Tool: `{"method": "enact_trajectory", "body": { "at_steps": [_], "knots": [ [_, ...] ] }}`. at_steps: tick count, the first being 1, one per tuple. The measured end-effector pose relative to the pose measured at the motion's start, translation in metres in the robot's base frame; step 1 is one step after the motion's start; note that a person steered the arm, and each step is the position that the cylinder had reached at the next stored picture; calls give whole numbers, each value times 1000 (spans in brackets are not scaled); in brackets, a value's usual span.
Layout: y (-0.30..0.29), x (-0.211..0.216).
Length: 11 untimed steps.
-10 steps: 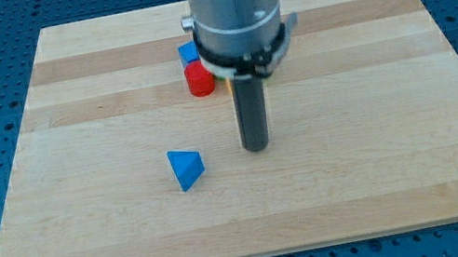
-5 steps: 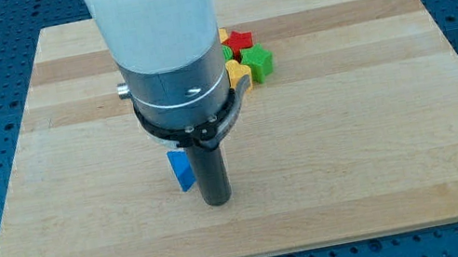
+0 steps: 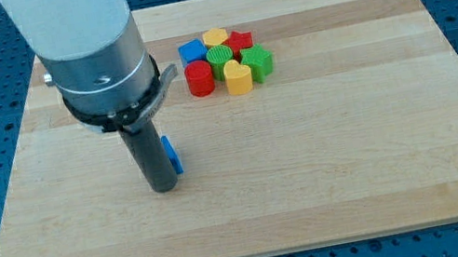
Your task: Slide the blue triangle to the group of blocks
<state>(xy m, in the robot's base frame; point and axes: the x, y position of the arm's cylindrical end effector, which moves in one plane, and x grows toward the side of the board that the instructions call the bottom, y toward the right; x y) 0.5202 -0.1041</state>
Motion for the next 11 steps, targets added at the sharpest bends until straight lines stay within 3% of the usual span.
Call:
{"method": "enact_trajectory", "body": {
  "at_steps": [7,11],
  "knots": [
    [-25,-47],
    [15,-60]
  ]
}}
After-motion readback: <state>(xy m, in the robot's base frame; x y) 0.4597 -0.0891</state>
